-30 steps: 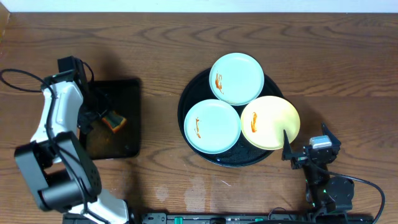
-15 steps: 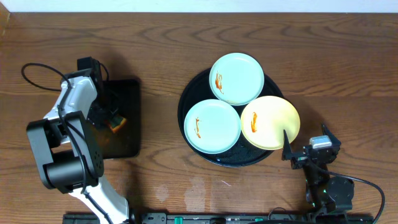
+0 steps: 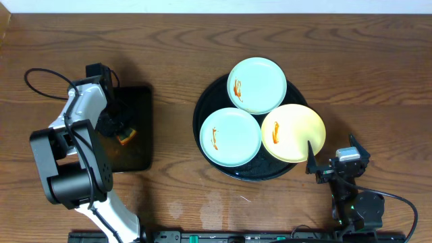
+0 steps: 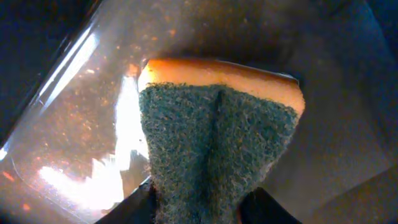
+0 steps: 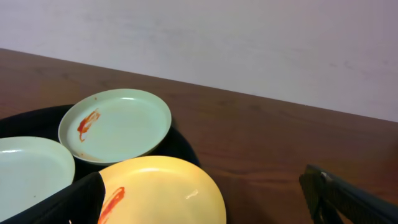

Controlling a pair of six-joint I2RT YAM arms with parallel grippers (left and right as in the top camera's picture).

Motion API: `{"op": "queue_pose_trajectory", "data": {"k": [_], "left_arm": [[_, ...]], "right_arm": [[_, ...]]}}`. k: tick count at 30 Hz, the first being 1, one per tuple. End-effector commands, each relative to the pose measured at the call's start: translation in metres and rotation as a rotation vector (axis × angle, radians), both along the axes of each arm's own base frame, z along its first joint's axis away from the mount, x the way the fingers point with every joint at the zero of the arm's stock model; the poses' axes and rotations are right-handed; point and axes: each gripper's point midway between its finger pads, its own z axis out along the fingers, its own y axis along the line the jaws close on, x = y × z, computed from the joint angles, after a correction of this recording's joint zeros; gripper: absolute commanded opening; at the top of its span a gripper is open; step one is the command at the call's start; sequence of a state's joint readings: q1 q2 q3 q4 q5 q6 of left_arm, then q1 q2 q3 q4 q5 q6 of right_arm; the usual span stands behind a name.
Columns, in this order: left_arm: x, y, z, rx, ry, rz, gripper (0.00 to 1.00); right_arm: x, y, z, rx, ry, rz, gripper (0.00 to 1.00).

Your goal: Clean dirty plates on tray and stack at the side

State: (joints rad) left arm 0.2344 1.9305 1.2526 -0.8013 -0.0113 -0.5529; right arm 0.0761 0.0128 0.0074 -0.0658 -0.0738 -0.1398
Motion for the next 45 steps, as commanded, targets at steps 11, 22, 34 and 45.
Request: {"op": "queue_pose_trajectory", "data": {"k": [11,22,34,45], "left_arm": [[0.019,0.01,0.066,0.06,-0.128,-0.023,0.08],[0.008,0.007,0.046,0.055,-0.108,-0.024,0.08],[0.017,0.008,0.105,0.081,-0.187,-0.144,0.08],[0.012,-0.002,0.107,0.052,-0.234,-0.152,0.07]], "right_arm": [[0.0,0.001,-0.001,-0.008,0.002,0.006,0.99],[0.0,0.002,-0.001,-0.008,0.002,0.006,0.99],[0.0,0.002,-0.001,-0.008,0.002,0.006,0.99],[0.0,-0.001,0.003,-0.006,-0.016,-0.009,0.99]]}}
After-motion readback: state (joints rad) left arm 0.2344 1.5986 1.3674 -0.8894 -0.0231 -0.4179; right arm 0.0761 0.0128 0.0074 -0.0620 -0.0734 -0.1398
